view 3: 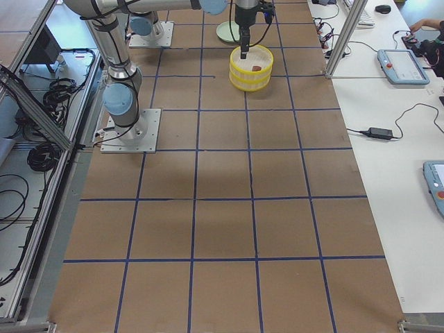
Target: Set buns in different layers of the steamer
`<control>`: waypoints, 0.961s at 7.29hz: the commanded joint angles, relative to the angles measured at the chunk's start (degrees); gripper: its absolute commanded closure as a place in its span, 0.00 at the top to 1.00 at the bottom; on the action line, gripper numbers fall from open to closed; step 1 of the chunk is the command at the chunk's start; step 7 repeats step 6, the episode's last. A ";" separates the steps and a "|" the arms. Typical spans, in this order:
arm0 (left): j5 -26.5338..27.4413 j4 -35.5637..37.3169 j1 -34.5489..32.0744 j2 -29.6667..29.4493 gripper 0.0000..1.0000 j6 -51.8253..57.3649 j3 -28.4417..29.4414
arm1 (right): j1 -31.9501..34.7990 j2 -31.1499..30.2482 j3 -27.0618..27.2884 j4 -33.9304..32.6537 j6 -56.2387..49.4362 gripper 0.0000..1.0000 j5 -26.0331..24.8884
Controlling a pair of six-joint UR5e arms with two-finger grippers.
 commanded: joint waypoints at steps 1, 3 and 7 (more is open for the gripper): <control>1.80 -2.85 1.26 1.68 1.00 -0.11 -0.38 | 0.01 -0.01 0.06 0.07 0.01 1.00 0.44; 1.71 -2.76 1.16 3.27 1.00 0.41 -0.48 | 0.10 -0.01 0.24 0.07 0.10 1.00 0.44; -5.05 -2.67 0.99 3.01 1.00 -0.03 -0.74 | 0.01 -0.01 0.24 0.16 0.18 1.00 0.53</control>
